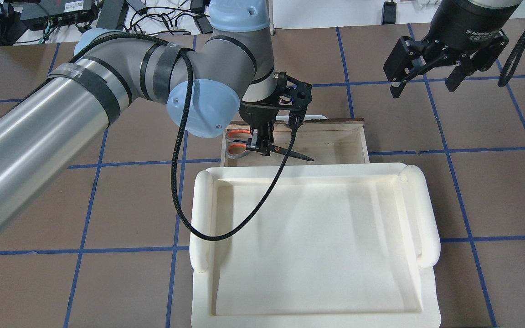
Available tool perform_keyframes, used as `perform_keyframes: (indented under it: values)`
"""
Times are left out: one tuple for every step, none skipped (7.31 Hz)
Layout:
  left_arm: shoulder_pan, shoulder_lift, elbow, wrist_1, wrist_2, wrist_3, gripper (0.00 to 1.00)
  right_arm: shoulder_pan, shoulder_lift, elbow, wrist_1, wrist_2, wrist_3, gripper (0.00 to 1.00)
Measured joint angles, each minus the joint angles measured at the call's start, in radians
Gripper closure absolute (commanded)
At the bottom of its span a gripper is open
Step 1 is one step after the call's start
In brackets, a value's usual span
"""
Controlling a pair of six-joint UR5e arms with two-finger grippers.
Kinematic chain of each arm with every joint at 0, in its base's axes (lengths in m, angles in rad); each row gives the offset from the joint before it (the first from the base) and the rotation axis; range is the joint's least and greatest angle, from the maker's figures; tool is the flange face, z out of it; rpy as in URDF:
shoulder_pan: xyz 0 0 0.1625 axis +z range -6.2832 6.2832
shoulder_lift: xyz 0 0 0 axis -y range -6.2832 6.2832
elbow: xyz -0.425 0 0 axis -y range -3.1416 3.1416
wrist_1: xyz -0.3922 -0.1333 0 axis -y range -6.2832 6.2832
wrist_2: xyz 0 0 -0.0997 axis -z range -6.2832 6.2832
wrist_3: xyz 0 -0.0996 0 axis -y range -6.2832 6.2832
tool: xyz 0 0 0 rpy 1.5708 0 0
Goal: Place scissors in drawer with both arms
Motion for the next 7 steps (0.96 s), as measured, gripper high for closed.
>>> perform_keyframes:
  values:
    - [-0.002, 0.0, -0.005, 0.0, 0.0, 0.002, 0.99, 0.0, 0.0, 0.001, 0.0, -0.001, -0.002, 0.0]
    - [-0.002, -0.001, -0.011, 0.0, 0.0, 0.002, 0.69, 0.0, 0.0, 0.0, 0.0, -0.002, -0.003, 0.0]
    - [-0.003, -0.001, -0.015, 0.002, 0.0, 0.001, 0.35, 0.0, 0.001, 0.0, -0.001, -0.003, -0.005, 0.0]
    - [-0.003, -0.001, -0.017, 0.011, 0.0, -0.001, 0.15, 0.0, 0.001, 0.001, -0.001, -0.005, -0.008, 0.0]
    - [-0.003, -0.002, -0.018, 0.022, -0.001, -0.005, 0.07, 0.0, 0.001, 0.001, -0.002, -0.008, -0.01, 0.0]
    - [-0.003, -0.002, -0.018, 0.028, -0.001, -0.018, 0.03, 0.0, 0.001, 0.001, -0.003, -0.009, -0.011, 0.0]
    - [-0.003, -0.001, -0.018, 0.032, -0.001, -0.047, 0.03, 0.0, 0.001, 0.001, -0.003, -0.01, -0.014, 0.0]
